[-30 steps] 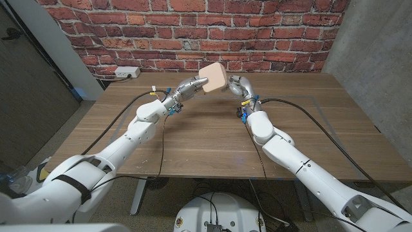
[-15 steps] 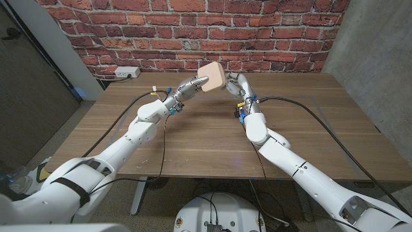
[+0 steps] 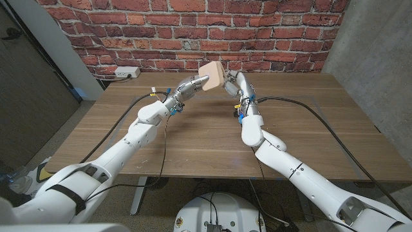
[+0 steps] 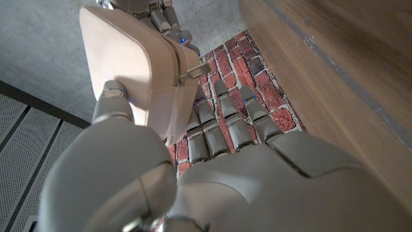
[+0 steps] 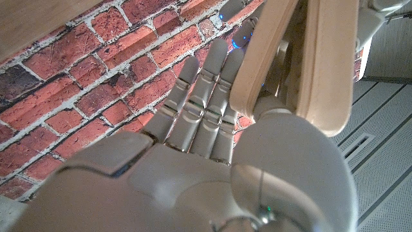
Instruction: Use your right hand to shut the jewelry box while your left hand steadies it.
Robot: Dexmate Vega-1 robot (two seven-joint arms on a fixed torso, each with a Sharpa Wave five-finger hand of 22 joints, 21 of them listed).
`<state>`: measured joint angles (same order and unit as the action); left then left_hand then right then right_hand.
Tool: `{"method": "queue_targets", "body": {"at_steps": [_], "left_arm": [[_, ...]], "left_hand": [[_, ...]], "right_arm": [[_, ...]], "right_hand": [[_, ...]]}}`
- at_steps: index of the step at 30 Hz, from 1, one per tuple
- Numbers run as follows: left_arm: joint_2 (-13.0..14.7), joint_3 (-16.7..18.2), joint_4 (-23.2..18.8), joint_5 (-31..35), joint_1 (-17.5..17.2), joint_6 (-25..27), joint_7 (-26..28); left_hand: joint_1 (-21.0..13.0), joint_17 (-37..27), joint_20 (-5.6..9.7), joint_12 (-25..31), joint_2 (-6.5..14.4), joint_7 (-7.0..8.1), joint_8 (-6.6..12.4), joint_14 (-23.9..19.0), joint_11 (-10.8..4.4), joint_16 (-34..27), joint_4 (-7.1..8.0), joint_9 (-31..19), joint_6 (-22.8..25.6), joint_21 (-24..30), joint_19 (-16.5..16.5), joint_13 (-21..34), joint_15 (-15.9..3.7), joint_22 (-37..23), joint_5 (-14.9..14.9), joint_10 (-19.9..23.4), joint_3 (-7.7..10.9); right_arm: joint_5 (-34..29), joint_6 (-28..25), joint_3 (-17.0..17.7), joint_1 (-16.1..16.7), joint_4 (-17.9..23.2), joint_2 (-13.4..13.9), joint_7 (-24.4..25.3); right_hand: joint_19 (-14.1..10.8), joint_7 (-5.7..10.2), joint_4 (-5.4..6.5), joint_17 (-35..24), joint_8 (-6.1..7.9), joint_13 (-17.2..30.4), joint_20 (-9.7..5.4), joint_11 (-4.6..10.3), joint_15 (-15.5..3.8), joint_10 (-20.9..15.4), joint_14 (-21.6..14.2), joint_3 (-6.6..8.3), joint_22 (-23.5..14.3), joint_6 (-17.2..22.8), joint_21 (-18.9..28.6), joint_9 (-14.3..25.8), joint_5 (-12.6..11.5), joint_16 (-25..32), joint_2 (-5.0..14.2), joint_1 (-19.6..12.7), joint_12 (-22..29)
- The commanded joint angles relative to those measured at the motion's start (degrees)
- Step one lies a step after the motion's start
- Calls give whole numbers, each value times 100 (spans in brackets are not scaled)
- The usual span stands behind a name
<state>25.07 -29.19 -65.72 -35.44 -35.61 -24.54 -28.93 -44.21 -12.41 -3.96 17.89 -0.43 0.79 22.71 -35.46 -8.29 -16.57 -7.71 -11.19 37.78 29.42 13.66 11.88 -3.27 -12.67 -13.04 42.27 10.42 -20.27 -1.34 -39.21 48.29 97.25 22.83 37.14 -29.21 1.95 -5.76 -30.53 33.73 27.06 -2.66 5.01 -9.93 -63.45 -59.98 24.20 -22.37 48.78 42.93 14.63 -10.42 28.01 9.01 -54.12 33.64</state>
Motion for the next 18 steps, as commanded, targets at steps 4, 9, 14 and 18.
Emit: {"method": "queue_targets", "body": {"at_steps": [4, 9, 14, 18], "left_arm": [[9, 74, -358, -165, -209, 219, 359], [5, 83, -403, -216, -232, 246, 352], [17, 83, -437, -243, -244, 275, 329], [34, 83, -475, -230, -260, 277, 348]], "left_hand": [[-653, -41, 6, 121, 583, 54, 159, -177, -148, -10, -31, -3, 429, 106, 80, 56, -631, -31, 111, 402, 164], [-690, -52, 9, 130, 628, 58, 194, -172, -156, 20, -23, -1, 536, 121, 60, 74, -620, -33, 146, 447, 201], [-690, -62, 24, 115, 638, 79, 203, -169, -135, 44, -6, 2, 572, 137, 49, 88, -615, -35, 179, 430, 211], [-681, -67, 21, 108, 634, 76, 195, -162, -135, 58, 4, 4, 559, 141, 34, 94, -609, -36, 195, 421, 209]], "right_arm": [[-87, -134, -23, 46, 139, 42, -109], [87, -39, 6, 34, 150, 109, -327], [631, 607, 107, -9, -129, 118, -600], [972, 926, 196, -16, -339, 42, -712]], "right_hand": [[101, 242, 3, 9, 39, 20, -264, -1, -275, 85, 72, 64, 13, 126, 60, -16, -9, -89, 6, 42, -72], [325, 236, 242, 180, -65, -153, -95, -119, -196, 383, 444, -100, 98, -177, 116, -89, 1, -430, -104, 475, -336], [653, 11, 651, 480, -349, -440, 155, -492, 121, 884, 895, -399, 275, -610, 132, -246, -40, -850, -208, 1280, -761], [849, -105, 879, 610, -516, -567, 284, -630, 344, 1105, 1094, -554, 373, -791, 99, -302, -57, -1016, -216, 1718, -947]]}}
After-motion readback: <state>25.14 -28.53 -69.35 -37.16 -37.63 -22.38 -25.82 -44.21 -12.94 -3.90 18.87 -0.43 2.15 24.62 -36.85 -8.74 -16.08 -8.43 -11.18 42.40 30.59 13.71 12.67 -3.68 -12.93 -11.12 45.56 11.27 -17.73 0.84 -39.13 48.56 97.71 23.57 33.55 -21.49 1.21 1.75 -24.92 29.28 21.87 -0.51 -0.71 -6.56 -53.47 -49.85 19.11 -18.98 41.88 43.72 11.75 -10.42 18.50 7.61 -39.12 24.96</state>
